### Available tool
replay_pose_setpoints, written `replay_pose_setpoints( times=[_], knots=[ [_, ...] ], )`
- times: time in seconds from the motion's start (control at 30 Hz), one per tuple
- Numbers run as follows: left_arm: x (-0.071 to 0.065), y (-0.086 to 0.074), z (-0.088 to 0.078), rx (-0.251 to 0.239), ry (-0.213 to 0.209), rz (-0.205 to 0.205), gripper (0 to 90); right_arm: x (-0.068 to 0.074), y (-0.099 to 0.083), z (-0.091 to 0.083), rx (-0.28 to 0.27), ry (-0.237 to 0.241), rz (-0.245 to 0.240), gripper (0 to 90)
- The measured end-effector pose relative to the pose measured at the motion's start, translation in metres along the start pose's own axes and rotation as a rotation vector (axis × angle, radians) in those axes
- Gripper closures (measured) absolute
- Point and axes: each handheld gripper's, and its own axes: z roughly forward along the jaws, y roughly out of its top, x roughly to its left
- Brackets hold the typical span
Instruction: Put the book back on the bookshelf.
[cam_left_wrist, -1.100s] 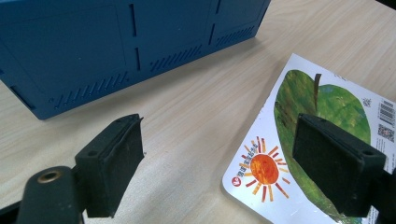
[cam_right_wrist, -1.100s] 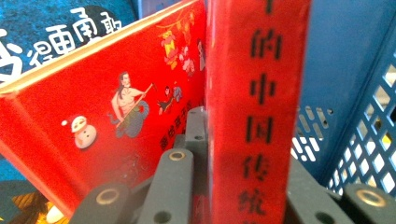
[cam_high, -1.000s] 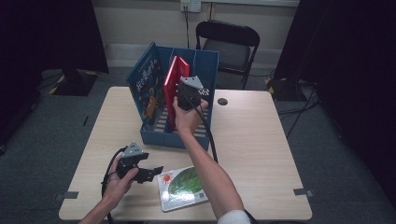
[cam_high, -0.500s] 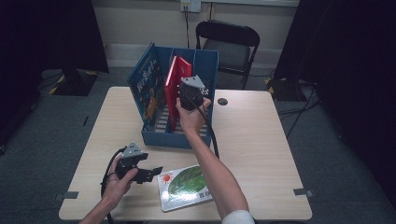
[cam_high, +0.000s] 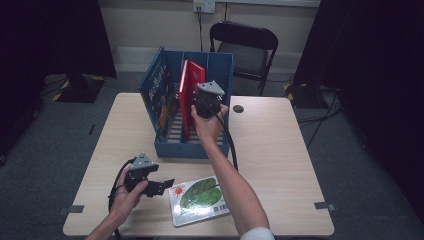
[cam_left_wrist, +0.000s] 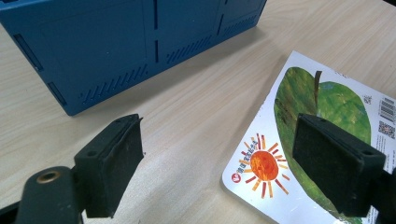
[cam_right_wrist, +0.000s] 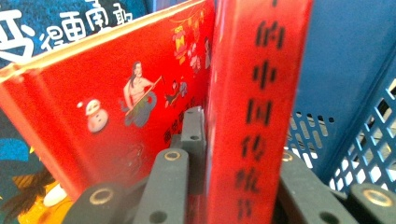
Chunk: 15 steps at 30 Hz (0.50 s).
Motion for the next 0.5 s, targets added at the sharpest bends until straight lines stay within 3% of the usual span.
replay_pose_setpoints(
  times=[0.2, 0.37, 0.5],
  knots=[
    [-0.0014, 0.0013, 0.0003, 0.004, -0.004, 0.006, 16.1, 0.0, 0.0017, -0.0006, 0.018, 0.001, 0.013, 77.3],
    [-0.0014, 0.0015, 0.0014, 0.002, -0.006, 0.005, 16.2, 0.0014, 0.0034, -0.0007, 0.029, 0.019, 0.001, 75.3],
    [-0.0016, 0.0016, 0.0012, 0.001, -0.006, 0.004, 16.2, 0.001, 0.0073, -0.0002, 0.052, 0.007, -0.006, 77.3]
  ],
)
